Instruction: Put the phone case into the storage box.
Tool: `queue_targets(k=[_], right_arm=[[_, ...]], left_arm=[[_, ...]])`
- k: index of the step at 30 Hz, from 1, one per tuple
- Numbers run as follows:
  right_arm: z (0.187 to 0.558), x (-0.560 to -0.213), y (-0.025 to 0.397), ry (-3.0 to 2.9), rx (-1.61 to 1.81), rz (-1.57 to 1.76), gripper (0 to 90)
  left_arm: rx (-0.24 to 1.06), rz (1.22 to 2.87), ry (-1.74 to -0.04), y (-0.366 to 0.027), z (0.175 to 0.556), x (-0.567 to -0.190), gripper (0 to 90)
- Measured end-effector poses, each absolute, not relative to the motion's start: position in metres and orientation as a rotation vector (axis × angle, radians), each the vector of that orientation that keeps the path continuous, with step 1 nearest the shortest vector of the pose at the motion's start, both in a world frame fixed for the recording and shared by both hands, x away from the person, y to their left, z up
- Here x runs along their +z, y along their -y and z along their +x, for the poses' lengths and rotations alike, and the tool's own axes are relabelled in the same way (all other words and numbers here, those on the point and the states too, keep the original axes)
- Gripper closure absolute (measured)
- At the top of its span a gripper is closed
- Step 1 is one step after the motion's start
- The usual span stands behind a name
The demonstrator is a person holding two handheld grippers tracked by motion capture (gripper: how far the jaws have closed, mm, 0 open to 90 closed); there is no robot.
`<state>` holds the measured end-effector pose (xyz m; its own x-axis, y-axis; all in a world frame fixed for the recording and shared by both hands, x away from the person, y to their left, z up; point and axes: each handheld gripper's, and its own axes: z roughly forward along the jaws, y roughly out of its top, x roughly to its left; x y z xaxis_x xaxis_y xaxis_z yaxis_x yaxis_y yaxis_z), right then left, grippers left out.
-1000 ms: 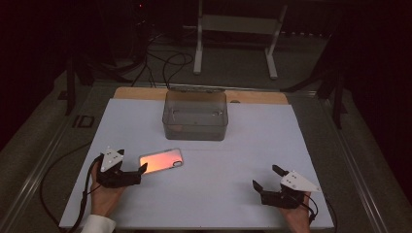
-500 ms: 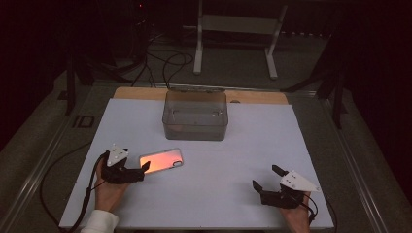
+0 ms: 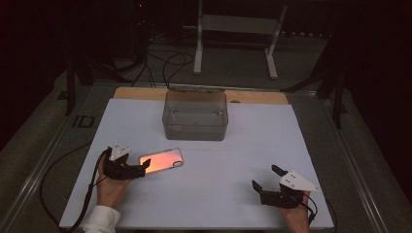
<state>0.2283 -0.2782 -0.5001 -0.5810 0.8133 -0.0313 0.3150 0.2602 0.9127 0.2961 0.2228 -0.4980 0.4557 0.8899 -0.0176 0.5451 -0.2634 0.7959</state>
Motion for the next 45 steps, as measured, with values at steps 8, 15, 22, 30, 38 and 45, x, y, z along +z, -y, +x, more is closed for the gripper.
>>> queue_targets(k=[8, 15, 22, 30, 38, 45], right_arm=[[0.2286, -0.5004, 0.2779, -2.033, 1.292, 1.016, 9.5], [0.2284, -0.5002, 0.2784, -2.032, 1.292, 1.018, 9.5], [0.2282, -0.5000, 0.2786, -2.030, 1.295, 1.021, 9.5], [0.2282, -0.5000, 0.2784, -2.032, 1.296, 1.020, 9.5], [0.2283, -0.5002, 0.2784, -2.035, 1.293, 1.017, 9.5], [0.2284, -0.5002, 0.2783, -2.036, 1.292, 1.016, 9.5]], left_arm=[[0.556, 1.966, -1.226, -0.2202, 0.3014, -0.4972, 8.2], [0.548, 1.985, -1.245, -0.2196, 0.3033, -0.4995, 8.3], [0.532, 2.017, -1.265, -0.2184, 0.3043, -0.5018, 8.6], [0.517, 2.033, -1.300, -0.2193, 0.3053, -0.5023, 8.9], [0.501, 2.044, -1.331, -0.2199, 0.3063, -0.5033, 9.5], [0.475, 2.047, -1.358, -0.2207, 0.3070, -0.5045, 10.6]])
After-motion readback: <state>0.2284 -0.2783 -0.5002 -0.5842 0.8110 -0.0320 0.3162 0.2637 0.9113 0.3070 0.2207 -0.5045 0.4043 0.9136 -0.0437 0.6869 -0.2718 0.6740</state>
